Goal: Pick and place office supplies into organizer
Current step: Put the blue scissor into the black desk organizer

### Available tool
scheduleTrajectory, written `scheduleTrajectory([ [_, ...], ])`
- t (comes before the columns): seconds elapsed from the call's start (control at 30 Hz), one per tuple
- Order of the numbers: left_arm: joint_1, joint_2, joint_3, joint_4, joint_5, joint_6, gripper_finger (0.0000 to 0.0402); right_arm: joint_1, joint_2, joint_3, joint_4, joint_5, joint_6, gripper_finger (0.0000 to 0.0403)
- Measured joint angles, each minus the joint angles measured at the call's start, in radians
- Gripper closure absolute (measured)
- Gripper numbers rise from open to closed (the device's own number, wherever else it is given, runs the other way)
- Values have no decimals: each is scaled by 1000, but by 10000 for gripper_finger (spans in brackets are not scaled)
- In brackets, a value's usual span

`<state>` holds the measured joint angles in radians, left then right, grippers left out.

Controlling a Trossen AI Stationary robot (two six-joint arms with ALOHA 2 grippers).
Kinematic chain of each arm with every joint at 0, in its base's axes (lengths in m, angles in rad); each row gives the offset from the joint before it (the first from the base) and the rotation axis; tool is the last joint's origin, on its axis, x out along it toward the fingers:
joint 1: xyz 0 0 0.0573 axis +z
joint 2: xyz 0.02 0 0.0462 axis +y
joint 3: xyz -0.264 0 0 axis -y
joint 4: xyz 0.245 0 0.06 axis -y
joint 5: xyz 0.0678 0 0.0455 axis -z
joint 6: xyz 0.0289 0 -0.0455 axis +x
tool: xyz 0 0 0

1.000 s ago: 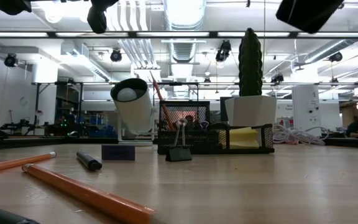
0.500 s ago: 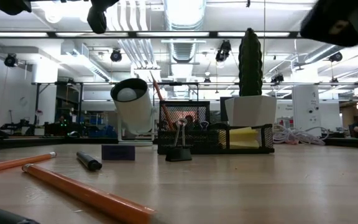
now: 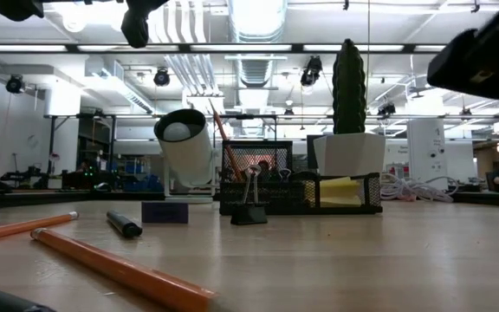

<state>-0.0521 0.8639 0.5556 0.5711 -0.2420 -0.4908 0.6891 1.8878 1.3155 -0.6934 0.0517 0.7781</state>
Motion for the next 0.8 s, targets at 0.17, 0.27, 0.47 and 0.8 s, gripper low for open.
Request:
scheduleTrajectory([
  [0.17,0,0,0,-16,0,0,244,0,6,-24,8,1,9,266],
  [0.27,0,0,0,-14,0,0,244,0,23,-34,21,0,32,266],
  [0.47,0,0,0,-14,0,0,244,0,72,-35,30,0,42,266],
  [0.8,0,0,0,-14,0,0,244,0,117,-31,36,6,44,266],
])
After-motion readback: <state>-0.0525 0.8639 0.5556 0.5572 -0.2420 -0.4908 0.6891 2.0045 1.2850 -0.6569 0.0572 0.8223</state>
